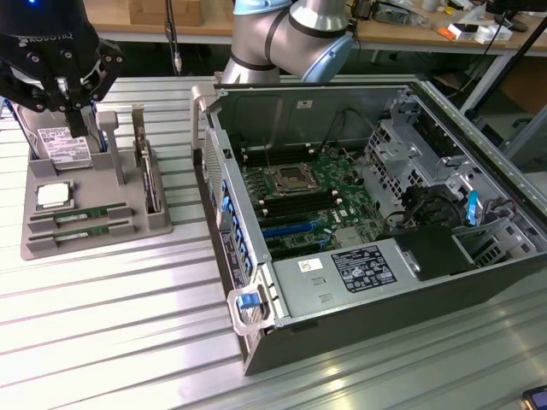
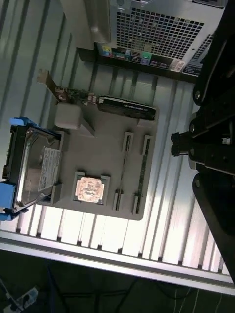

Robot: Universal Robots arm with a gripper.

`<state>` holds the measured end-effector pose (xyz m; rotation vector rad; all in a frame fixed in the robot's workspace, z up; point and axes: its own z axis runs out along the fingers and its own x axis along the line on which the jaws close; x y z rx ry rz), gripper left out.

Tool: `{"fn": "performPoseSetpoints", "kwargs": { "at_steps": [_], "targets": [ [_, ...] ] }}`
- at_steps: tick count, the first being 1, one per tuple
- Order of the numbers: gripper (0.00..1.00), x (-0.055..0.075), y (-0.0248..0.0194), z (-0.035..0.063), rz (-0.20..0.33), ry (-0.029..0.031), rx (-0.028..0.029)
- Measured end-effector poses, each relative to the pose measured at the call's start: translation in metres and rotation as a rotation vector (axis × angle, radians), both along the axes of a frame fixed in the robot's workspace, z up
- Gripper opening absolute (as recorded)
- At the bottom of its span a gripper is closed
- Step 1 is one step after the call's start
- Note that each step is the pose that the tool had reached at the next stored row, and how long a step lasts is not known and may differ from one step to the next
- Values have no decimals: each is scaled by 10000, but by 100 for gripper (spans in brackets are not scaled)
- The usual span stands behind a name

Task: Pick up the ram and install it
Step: 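Pick up the ram and move it above insertion slot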

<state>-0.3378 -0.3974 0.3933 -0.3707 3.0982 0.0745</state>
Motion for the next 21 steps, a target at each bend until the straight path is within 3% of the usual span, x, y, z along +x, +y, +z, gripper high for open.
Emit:
{"fn": "performPoseSetpoints", "kwargs": {
  "at_steps": [1, 3, 6, 10, 15, 18, 21],
  "targets": [
    [11, 0, 0, 0, 423, -1, 0],
    [11, 0, 0, 0, 777, 0, 0],
    [11, 0, 0, -1, 2347, 0, 0],
    [11, 0, 0, -3, 3634, 0, 0],
    [11, 0, 0, -6, 5640, -1, 0],
    [11, 0, 0, -7, 6348, -1, 0],
    [11, 0, 0, -10, 7460, 0, 0]
  ]
}}
